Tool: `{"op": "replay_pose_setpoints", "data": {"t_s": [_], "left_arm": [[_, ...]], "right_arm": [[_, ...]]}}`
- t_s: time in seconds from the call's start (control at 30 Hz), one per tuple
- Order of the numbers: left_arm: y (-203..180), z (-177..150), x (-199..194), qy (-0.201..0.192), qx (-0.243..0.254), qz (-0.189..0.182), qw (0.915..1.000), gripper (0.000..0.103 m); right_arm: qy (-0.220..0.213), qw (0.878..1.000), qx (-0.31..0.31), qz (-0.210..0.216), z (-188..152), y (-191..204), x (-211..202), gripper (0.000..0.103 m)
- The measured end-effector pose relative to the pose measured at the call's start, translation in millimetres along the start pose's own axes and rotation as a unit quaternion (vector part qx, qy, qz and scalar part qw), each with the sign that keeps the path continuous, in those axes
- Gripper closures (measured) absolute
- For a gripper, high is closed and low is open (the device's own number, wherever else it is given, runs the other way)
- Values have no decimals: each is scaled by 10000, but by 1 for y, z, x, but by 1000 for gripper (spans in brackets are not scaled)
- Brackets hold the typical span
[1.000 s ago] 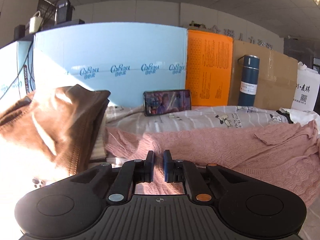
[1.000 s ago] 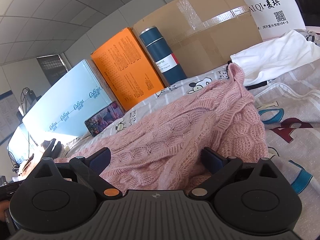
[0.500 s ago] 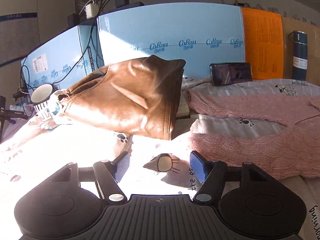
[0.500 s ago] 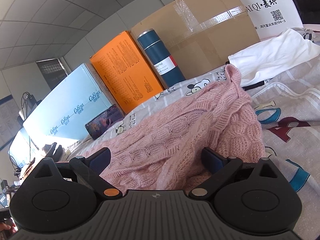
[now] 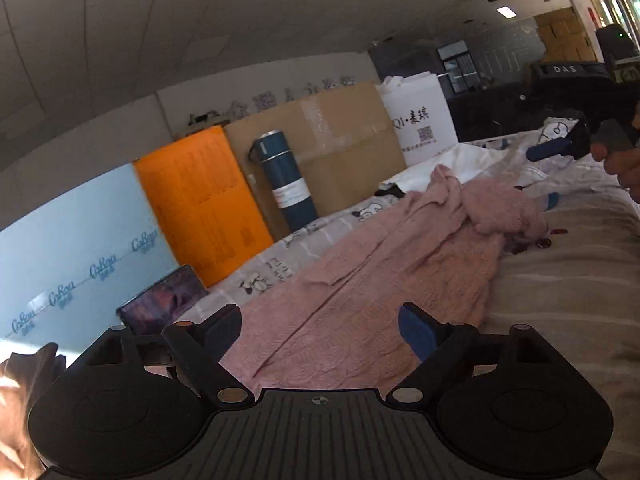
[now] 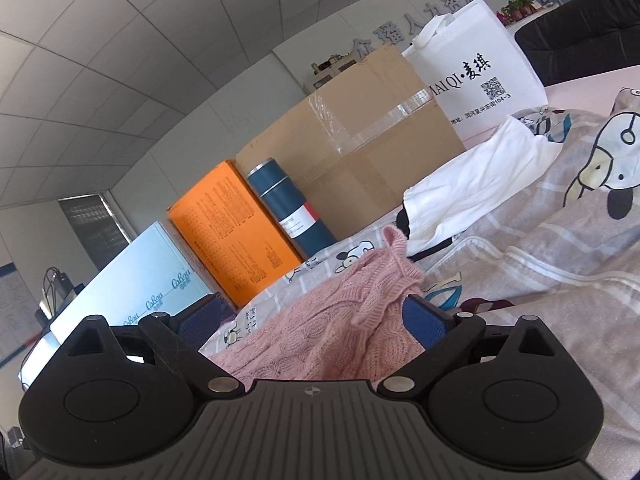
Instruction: Fold clothes
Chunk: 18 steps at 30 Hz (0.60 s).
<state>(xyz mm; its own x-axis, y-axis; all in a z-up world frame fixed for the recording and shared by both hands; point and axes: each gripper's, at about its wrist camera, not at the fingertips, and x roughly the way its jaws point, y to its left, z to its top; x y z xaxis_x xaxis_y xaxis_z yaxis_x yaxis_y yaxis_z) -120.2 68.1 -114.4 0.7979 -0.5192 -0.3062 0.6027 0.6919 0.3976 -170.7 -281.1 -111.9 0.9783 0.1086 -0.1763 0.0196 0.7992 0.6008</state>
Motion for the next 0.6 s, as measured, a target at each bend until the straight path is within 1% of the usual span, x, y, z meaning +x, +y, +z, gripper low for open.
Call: {"op": "replay_pose_setpoints", "data": {"t_s": [0.1, 0.13, 0.2, 0.27, 0.3, 0.37, 0.43, 0.47, 0.5, 0.53, 0.57, 0.6], "left_arm": [[-17, 1, 11, 40, 244, -411, 9989, 15], [-19, -1, 13, 88, 301, -444, 9985, 15], [-24, -3, 15, 179, 408, -504, 9977, 15], [-24, -5, 15, 213, 373, -496, 9978, 15], [-22, -6, 15, 227, 344, -514, 9978, 14], [-20, -7, 14, 257, 293, -549, 9977, 11], [-22, -8, 17, 328, 344, -576, 9972, 10], [-23, -9, 18, 364, 369, -589, 9969, 10], [-24, -9, 19, 400, 394, -602, 9966, 9], [-25, -10, 20, 436, 419, -615, 9963, 8], [-26, -10, 21, 471, 444, -628, 9959, 7], [-27, -11, 22, 504, 466, -641, 9956, 7]], "right_arm": [[136, 9999, -56, -55, 0, 2, 5, 6], [219, 9997, -94, -43, 0, 5, 10, 8], [493, 9986, -183, 54, -4, 11, 22, 9], [801, 9962, -277, 175, -9, 17, 35, 9], [934, 9949, -330, 193, -12, 21, 42, 11], [1116, 9926, -484, 30, -21, 27, 56, 14], [1150, 9913, -548, -319, -27, 28, 68, 20], [1124, 9912, -527, -462, -29, 26, 72, 21], [1098, 9908, -506, -605, -31, 24, 75, 28], [1075, 9906, -483, -700, -32, 22, 77, 44], [1056, 9905, -459, -750, -32, 18, 78, 55], [1041, 9909, -414, -751, -31, 14, 77, 75]]}}
